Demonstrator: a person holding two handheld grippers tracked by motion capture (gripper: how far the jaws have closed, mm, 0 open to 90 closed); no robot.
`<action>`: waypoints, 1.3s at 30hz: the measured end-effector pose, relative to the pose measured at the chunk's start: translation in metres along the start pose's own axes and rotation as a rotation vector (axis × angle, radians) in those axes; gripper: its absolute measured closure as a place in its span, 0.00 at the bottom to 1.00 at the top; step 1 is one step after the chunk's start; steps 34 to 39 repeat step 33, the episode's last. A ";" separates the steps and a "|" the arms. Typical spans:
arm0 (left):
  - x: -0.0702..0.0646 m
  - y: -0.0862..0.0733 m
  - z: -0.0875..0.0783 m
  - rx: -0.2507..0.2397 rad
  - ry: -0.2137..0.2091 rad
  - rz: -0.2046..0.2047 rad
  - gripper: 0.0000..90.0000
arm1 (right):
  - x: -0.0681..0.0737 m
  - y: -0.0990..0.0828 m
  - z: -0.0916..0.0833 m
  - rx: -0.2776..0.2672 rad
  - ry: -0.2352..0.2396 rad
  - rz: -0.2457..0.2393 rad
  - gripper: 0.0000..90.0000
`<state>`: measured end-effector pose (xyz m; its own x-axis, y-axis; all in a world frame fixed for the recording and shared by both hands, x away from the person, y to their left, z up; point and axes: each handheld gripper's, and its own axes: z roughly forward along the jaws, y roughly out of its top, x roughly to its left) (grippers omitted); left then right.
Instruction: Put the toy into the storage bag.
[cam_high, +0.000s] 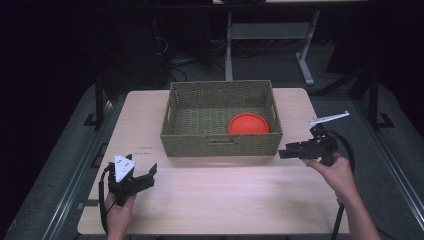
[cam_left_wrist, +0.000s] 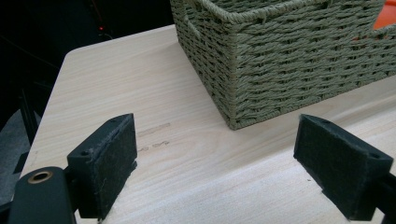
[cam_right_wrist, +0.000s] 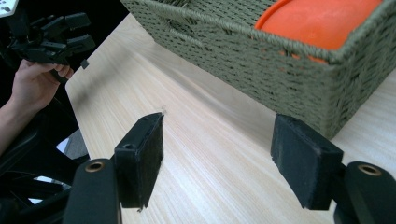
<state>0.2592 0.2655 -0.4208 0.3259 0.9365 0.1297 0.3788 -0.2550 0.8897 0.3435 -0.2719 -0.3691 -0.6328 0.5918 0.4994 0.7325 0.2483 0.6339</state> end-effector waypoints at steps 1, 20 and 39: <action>0.000 0.000 0.000 -0.001 0.001 0.001 0.14 | 0.000 -0.002 0.000 0.001 -0.001 0.003 0.37; -0.001 0.000 0.000 0.003 -0.002 0.001 0.14 | -0.010 -0.041 0.001 0.006 0.013 0.037 0.37; -0.002 0.000 0.000 0.007 -0.003 0.006 0.14 | -0.004 -0.080 -0.002 -0.043 0.002 0.030 0.33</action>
